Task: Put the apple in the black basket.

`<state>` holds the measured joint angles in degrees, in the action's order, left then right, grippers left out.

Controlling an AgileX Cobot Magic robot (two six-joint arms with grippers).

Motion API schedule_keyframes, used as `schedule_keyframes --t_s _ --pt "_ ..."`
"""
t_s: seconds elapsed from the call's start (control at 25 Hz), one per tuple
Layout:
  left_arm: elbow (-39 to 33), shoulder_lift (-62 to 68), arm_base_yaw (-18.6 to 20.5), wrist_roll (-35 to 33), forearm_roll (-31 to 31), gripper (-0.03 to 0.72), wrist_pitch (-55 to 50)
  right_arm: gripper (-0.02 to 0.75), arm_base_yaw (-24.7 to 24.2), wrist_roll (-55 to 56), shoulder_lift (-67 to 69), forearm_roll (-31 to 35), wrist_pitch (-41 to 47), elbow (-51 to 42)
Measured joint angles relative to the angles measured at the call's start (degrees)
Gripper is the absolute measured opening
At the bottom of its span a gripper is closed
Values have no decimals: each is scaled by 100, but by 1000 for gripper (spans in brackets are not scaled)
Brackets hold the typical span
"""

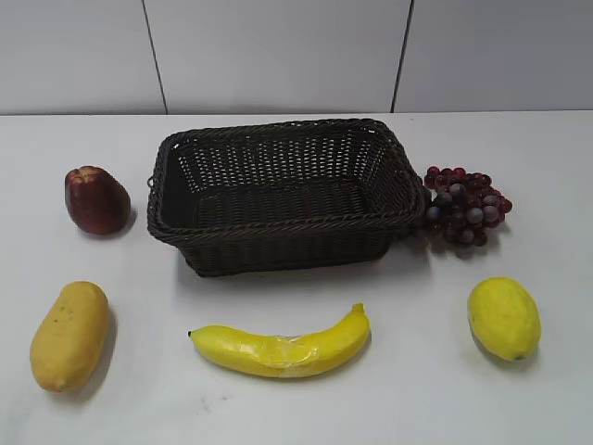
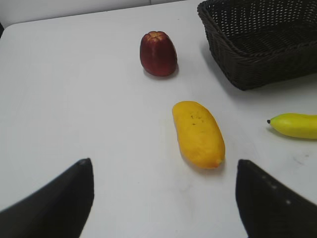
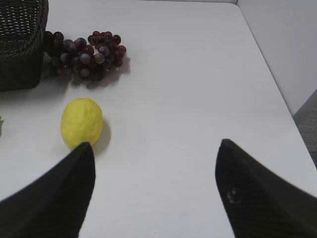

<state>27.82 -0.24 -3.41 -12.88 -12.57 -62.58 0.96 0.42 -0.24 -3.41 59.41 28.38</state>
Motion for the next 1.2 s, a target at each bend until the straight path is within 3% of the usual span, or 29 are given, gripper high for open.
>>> schedule_keyframes --t_s 0.8,1.04,1.2 --pt "67 185 0 5 0 666 257 571 0 0 0 0 0 0" --pt "380 1846 0 5 -213 666 1866 571 0 0 0 0 0 0" --pt "818 3604 0 5 -393 666 2274 571 0 0 0 0 0 0"
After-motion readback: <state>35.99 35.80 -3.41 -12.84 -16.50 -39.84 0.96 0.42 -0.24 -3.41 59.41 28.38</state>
